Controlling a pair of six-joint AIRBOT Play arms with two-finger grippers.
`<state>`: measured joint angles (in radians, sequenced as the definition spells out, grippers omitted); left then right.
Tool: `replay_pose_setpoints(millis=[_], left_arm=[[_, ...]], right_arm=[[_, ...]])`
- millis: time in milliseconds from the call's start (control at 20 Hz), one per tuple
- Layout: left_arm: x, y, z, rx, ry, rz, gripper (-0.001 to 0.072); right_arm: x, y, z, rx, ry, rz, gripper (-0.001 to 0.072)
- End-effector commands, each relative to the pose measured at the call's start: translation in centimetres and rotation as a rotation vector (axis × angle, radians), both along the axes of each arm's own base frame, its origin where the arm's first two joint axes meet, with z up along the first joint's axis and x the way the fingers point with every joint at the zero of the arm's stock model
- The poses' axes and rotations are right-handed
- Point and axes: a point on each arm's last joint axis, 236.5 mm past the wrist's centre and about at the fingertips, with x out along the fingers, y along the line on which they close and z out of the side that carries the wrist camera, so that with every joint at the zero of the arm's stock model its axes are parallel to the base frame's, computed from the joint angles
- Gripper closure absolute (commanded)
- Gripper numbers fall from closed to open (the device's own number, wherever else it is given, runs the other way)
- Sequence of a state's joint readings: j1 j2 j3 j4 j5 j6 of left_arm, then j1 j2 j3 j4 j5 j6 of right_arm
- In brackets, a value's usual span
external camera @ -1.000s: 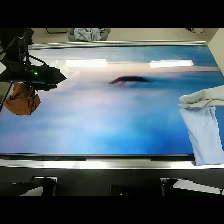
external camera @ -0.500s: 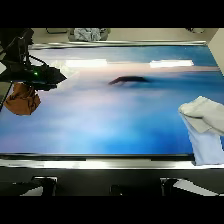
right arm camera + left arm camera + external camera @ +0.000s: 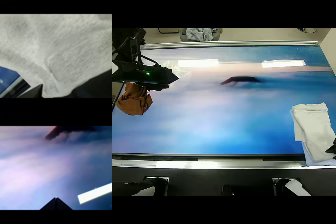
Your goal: Fold the shirts.
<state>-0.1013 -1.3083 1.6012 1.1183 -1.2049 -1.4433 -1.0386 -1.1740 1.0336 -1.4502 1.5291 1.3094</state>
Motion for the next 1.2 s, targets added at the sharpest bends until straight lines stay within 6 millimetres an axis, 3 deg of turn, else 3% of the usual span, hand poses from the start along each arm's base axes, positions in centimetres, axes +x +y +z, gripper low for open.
replay_pose_setpoints(millis=[0,50,150,200,250,300,350,400,450,500,550,600,650,750,800,850,1000,1150], left_arm=[[0.0,0.0,0.3,-0.002,-0.007,0.0,0.0679],[0.1,-0.2,1.0,-0.011,-0.02,-0.003,0.0679],[0.6,-0.2,3.9,-0.018,-0.094,-0.006,0.068],[1.1,0.1,5.8,-0.009,-0.155,0.007,0.0681],[1.9,0.9,8.1,0.016,-0.232,0.033,0.0681],[2.8,2.1,10.4,0.058,-0.319,0.075,0.0682],[3.7,3.8,12.0,0.107,-0.381,0.147,0.0682],[4.6,5.9,12.4,0.177,-0.404,0.239,0.0682],[5.1,8.1,11.2,0.262,-0.372,0.323,0.0682],[5.0,9.8,9.0,0.335,-0.296,0.377,0.068],[4.6,10.4,5.8,0.382,-0.182,0.382,0.0615],[3.5,10.6,1.9,0.414,-0.024,0.376,0.0276],[1.5,10.7,-2.4,0.457,0.171,0.356,-0.0013],[-2.6,10.0,-8.5,0.528,0.436,0.232,-0.0013],[-3.6,9.2,-10.1,0.518,0.468,0.203,-0.0013],[-4.3,8.1,-11.2,0.489,0.457,0.181,-0.0013],[-5.1,5.6,-12.0,0.405,0.361,0.225,-0.0013],[-5.0,5.2,-12.0,0.405,0.334,0.216,-0.0013]], right_arm=[[0.6,-2.8,0.3,-0.142,-0.038,0.009,0.0137],[1.8,-4.7,2.1,-0.229,-0.092,0.038,0.0116],[5.8,-10.0,9.6,-0.505,-0.252,0.126,0.0099],[8.6,-12.3,15.4,-0.7,-0.352,0.201,0.0099],[11.9,-13.0,22.0,-0.891,-0.46,0.299,0.0099],[15.0,-12.1,27.6,-1.04,-0.56,0.388,0.0101],[18.2,-9.7,32.2,-1.145,-0.669,0.47,0.0102],[21.0,-6.3,34.5,-1.171,-0.762,0.539,0.0102],[23.6,-2.3,34.8,-1.136,-0.829,0.623,0.0103],[25.9,2.8,33.0,-1.019,-0.87,0.714,0.0104],[27.4,7.6,29.8,-0.854,-0.861,0.782,0.0104],[28.2,12.5,25.1,-0.659,-0.789,0.86,0.0103],[28.2,16.2,20.8,-0.515,-0.69,0.947,0.01],[25.6,21.8,12.6,-0.251,-0.424,1.133,0.0102],[24.0,24.0,9.7,-0.142,-0.315,1.198,0.0109],[22.8,25.6,8.0,-0.078,-0.248,1.246,0.011],[23.5,28.0,6.9,-0.114,-0.252,1.317,0.0101],[23.9,28.6,7.0,-0.139,-0.267,1.334,0.0102]])
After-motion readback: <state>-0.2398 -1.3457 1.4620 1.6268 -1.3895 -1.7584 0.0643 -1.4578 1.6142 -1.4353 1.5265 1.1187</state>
